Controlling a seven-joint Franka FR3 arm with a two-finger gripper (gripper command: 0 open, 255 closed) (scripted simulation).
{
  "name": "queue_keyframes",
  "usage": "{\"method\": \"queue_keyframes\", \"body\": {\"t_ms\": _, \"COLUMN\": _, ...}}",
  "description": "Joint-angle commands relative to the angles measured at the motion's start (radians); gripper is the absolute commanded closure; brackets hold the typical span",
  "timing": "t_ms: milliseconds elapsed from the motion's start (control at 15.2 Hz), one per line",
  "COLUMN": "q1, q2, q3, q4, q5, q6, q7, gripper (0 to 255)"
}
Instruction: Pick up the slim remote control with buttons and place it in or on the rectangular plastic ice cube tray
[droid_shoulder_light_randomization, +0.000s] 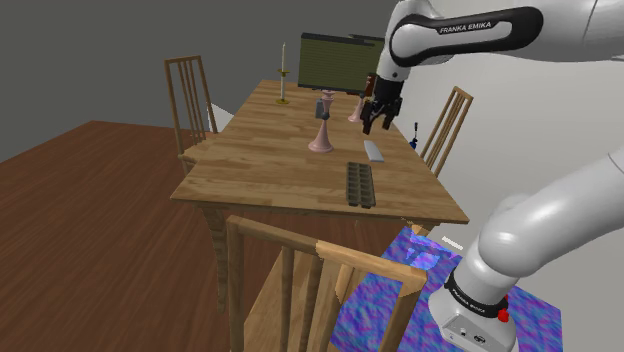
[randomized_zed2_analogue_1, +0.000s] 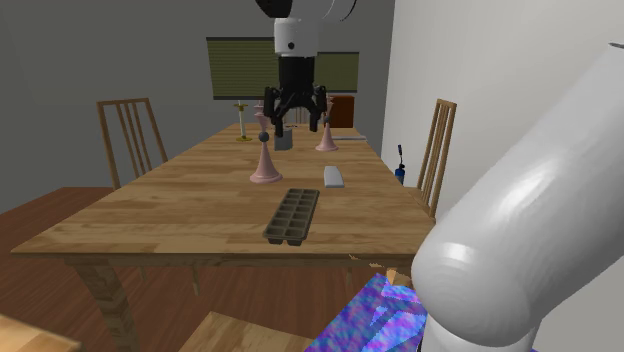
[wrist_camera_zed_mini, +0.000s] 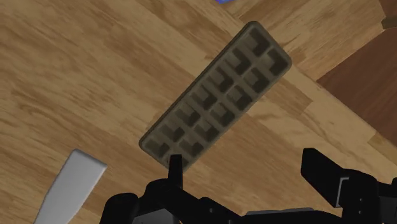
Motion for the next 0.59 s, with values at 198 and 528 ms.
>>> {"method": "queue_keyframes", "body": {"t_ms": 198, "q1": -0.034, "q2": 0.159, "q3": -0.043, "q4": 0.066, "q5": 0.007, "q6": 0.085, "q7": 0.029, "gripper": 0}}
{"method": "queue_keyframes", "body": {"t_ms": 528, "q1": -0.069, "q2": 0.322, "q3": -0.091, "q4": 0.163, "q5": 0.031, "q6": 0.141, "q7": 0.042, "gripper": 0}}
